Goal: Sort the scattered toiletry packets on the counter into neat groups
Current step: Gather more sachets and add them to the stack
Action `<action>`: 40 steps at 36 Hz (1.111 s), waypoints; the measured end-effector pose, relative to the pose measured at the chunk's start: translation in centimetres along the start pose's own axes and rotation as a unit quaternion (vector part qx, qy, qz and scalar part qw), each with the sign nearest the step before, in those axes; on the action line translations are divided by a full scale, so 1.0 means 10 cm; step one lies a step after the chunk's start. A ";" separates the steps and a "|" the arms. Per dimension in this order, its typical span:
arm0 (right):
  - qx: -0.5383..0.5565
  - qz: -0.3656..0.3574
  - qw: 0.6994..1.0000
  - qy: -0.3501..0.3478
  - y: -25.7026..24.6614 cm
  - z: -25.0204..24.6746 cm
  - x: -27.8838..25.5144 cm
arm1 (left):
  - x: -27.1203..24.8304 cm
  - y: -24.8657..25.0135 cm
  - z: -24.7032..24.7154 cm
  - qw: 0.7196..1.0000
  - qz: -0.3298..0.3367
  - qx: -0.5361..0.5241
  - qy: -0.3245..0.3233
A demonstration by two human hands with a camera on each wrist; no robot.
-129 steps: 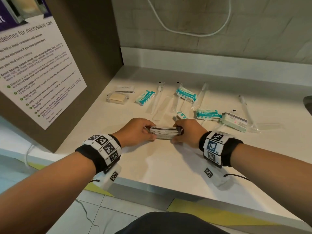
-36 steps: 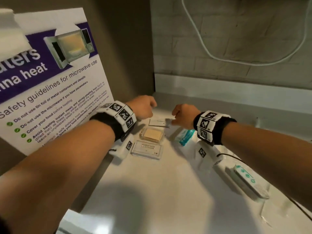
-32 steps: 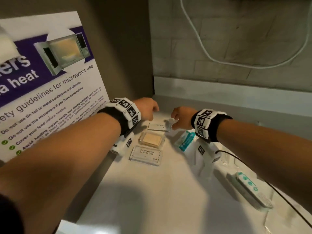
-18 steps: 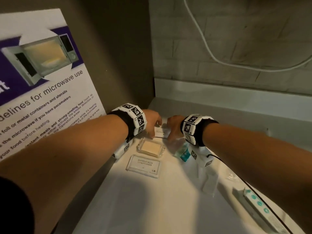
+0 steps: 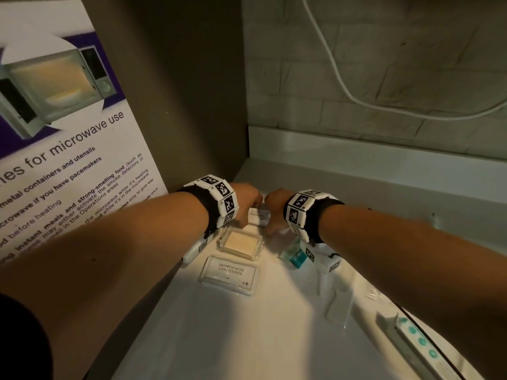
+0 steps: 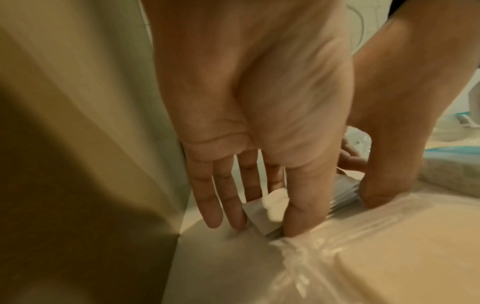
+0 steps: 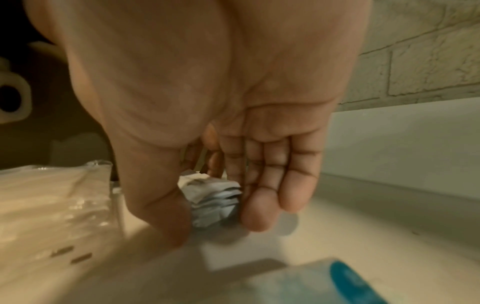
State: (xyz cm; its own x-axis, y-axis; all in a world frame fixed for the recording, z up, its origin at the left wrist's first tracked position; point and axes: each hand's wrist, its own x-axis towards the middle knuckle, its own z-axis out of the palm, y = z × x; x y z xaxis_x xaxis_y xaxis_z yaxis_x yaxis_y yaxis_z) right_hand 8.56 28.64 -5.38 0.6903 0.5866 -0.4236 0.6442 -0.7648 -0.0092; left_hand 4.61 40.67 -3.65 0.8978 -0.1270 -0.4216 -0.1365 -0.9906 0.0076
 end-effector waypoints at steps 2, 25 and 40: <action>0.002 -0.002 1.000 0.007 -0.01 -0.01 -0.02 | 0.00 -0.01 0.01 1.000 -0.004 0.004 0.002; 0.025 0.017 0.999 0.020 -0.10 -0.03 -0.05 | -0.02 -0.03 0.01 0.999 -0.043 0.006 -0.023; 0.098 0.014 0.993 0.068 0.19 -0.14 -0.36 | -0.13 0.02 -0.21 0.995 -0.077 -0.057 -0.006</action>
State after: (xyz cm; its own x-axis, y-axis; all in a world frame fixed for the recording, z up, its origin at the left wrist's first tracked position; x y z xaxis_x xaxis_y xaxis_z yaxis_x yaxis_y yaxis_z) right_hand 7.76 25.41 -2.64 0.7542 0.5840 -0.3002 0.5563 -0.8112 -0.1803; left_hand 4.27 40.56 -1.19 0.8994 0.0263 -0.4364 0.0514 -0.9976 0.0457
